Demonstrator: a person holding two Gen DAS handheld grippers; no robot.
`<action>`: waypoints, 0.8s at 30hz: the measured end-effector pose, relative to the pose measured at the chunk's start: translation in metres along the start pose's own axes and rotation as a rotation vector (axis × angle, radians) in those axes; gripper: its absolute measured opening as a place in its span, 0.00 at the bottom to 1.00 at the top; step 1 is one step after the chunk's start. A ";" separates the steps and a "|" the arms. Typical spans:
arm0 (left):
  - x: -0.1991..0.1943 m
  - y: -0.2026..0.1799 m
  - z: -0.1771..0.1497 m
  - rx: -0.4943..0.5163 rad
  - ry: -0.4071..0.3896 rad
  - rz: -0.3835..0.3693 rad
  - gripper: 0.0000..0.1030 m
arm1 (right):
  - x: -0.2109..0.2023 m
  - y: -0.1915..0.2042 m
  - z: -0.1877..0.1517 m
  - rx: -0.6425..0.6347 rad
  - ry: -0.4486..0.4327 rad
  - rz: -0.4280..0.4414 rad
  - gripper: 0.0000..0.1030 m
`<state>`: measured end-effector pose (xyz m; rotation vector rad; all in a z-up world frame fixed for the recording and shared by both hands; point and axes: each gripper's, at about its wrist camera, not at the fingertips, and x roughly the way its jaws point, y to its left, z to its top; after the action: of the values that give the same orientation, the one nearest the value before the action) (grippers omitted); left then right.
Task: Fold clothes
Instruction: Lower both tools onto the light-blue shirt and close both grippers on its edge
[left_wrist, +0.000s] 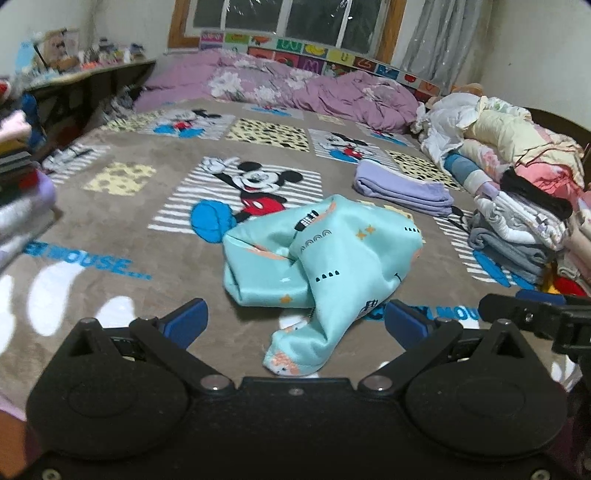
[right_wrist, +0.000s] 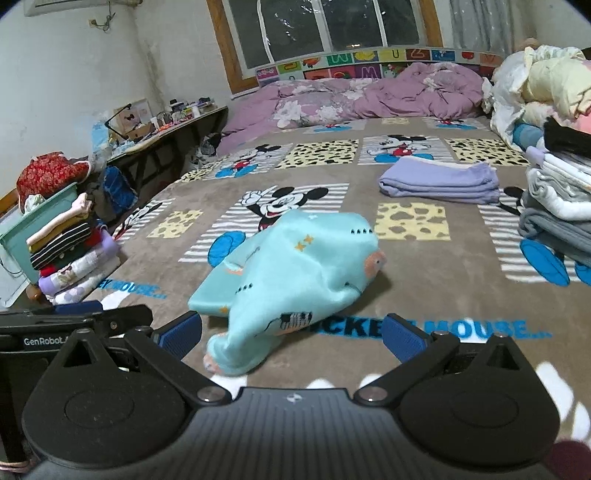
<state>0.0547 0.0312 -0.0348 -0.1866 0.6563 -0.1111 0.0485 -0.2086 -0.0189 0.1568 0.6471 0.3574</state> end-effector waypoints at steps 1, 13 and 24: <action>0.006 0.004 0.002 -0.012 0.002 -0.012 1.00 | 0.004 -0.004 0.003 -0.009 -0.002 0.011 1.00; 0.072 0.046 0.030 -0.082 0.058 -0.040 1.00 | 0.074 -0.054 0.054 -0.023 0.031 0.103 1.00; 0.127 0.069 0.045 -0.077 0.100 -0.085 1.00 | 0.148 -0.097 0.105 -0.003 0.121 0.133 1.00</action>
<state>0.1849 0.0843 -0.0895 -0.2844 0.7535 -0.1778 0.2487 -0.2472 -0.0435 0.1766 0.7574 0.4993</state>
